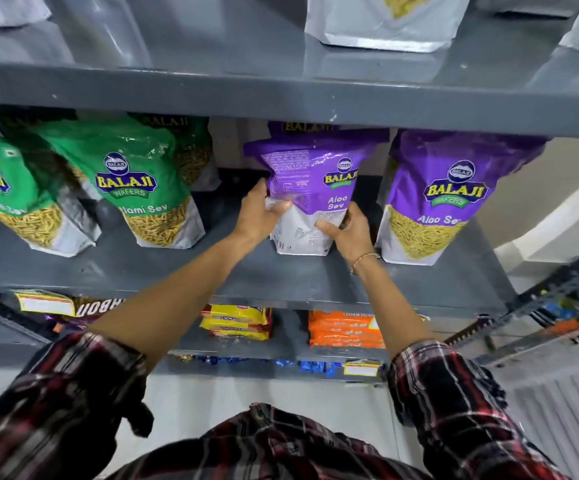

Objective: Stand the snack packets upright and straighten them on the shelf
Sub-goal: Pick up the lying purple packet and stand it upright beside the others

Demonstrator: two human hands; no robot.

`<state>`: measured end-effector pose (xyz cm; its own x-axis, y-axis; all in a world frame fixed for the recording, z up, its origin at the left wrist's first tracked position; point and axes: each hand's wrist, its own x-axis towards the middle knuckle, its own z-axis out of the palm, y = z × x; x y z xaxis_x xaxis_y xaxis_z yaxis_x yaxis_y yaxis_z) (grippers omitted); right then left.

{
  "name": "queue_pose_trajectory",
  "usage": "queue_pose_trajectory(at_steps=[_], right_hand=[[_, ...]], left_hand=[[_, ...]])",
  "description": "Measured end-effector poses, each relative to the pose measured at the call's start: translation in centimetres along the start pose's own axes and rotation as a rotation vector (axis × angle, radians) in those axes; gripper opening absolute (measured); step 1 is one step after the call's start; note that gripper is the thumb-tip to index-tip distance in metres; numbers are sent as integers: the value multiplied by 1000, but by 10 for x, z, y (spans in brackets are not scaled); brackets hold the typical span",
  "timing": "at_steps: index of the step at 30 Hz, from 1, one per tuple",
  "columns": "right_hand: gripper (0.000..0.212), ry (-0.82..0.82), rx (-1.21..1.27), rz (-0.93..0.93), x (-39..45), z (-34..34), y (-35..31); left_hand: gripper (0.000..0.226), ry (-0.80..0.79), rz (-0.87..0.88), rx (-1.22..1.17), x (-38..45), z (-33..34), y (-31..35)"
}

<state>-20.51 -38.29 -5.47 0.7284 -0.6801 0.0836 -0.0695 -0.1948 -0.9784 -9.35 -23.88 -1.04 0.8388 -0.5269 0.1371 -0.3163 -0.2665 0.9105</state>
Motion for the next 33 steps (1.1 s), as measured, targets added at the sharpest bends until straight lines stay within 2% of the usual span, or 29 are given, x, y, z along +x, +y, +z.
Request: queue_pose_trajectory(at_steps=[6,9,11,13,14,18,20,23,25,27,29,31,33], right_hand=[[44,-3,-15,9,0,5,7],[54,-70,-20,18,1,1,10],[61,-146,-23,68,-1,-3,16],[62,-186,-38,121,-6,-6,25],[62,-183,-33,135,-9,-6,28],[59,-70,2,151,-25,4,31],[56,41,-4,132,-38,15,32],[45,201,-34,60,-64,38,32],[35,242,-38,15,-81,55,30],[30,238,-60,-33,-94,71,27],[37,189,-87,-70,-103,84,24],[46,86,-101,-59,-107,90,20],[45,6,-118,-50,-106,89,20]], left_hand=[[40,-14,-35,-68,-2,5,-7],[40,-50,-64,-80,-5,2,-12],[36,61,-94,-65,-12,4,-16],[20,207,-90,-28,-26,9,-18],[13,214,-59,-6,-34,12,-19],[5,16,49,19,-62,27,-18],[16,-54,63,17,-69,29,-17],[24,-34,64,72,-70,26,-21],[36,-16,60,118,-69,23,-25],[52,-14,39,132,-67,20,-29],[57,-4,18,123,-63,17,-32],[48,-8,6,111,-57,13,-36],[34,-51,-1,143,-49,7,-42]])
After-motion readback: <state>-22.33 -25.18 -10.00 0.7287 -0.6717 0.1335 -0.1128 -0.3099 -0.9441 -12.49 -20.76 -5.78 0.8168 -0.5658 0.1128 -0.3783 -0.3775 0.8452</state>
